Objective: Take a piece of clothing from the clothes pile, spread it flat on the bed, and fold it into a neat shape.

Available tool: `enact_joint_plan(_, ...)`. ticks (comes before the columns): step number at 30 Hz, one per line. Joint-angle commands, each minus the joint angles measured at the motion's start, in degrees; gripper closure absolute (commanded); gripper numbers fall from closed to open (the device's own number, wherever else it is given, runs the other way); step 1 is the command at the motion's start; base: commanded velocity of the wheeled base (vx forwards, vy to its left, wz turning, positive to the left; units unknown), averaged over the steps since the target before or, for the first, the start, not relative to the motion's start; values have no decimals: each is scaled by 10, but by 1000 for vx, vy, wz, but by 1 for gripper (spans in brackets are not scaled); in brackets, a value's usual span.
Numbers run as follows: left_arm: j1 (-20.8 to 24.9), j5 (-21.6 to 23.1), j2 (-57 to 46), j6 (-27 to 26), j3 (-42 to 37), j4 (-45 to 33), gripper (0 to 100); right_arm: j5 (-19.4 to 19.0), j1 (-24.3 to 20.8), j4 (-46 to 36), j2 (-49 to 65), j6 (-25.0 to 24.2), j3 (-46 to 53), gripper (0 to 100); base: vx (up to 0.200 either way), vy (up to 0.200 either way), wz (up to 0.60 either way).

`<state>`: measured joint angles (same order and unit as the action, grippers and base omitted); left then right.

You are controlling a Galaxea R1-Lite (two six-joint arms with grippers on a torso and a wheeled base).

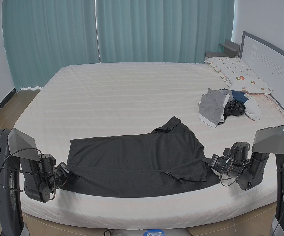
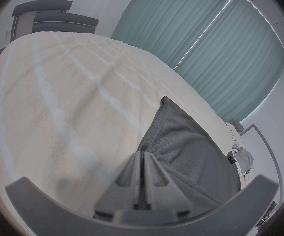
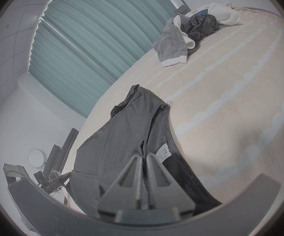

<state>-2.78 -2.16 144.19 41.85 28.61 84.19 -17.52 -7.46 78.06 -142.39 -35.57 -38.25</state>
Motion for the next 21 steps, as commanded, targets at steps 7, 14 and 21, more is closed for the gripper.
enact_joint_plan(7, -26, 2, -12, 7, -7, 3, 0, 1, 16, 4, 50, -24, 32, 0, 0, 0, 0)
enact_joint_plan(14, -60, 36, -96, 23, -74, 3, 0, 2, 20, 4, 135, -61, 93, 0, 0, 0, 0)
enact_joint_plan(21, -51, 66, -132, 23, -116, 2, 0, 15, 3, 10, 148, -64, 155, 0, -86, 0, 0)
